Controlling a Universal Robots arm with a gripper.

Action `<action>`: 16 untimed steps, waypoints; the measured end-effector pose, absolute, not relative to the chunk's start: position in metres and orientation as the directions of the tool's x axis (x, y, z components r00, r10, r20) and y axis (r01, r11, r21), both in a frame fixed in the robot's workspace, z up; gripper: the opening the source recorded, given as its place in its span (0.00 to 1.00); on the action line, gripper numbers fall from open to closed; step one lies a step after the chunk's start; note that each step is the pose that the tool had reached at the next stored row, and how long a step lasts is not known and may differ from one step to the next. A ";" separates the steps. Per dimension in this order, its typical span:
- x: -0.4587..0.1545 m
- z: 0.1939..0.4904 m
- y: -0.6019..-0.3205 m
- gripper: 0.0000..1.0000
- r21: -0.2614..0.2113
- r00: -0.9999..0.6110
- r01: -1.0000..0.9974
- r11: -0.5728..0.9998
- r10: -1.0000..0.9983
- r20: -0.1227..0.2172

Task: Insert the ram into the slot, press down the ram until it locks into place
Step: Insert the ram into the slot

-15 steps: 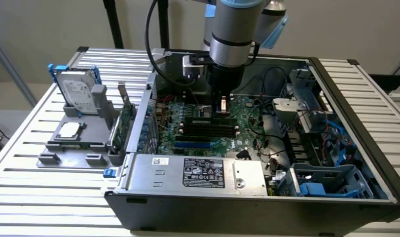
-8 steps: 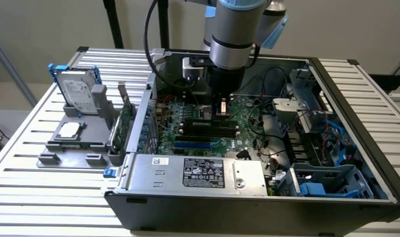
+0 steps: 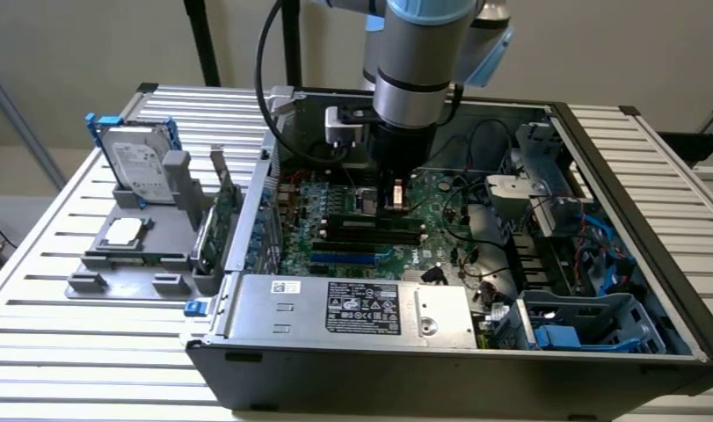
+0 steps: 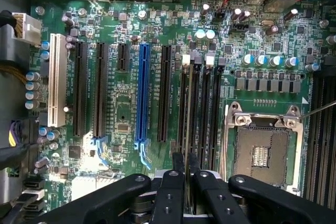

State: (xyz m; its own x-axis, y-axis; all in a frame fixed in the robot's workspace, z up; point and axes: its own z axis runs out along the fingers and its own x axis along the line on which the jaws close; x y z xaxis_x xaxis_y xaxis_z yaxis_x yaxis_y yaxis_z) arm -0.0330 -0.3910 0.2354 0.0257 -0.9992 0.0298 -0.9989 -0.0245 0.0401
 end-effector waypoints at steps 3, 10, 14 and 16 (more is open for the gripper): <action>-0.033 0.233 -0.391 0.14 0.040 0.026 -0.999 -0.024 -0.999 0.030; -0.033 0.232 -0.391 0.14 0.040 0.025 -0.999 -0.024 -0.999 0.030; -0.033 0.231 -0.392 0.14 0.040 0.026 -0.999 -0.024 -0.999 0.030; -0.033 0.231 -0.392 0.14 0.040 0.026 -0.999 -0.024 -0.999 0.030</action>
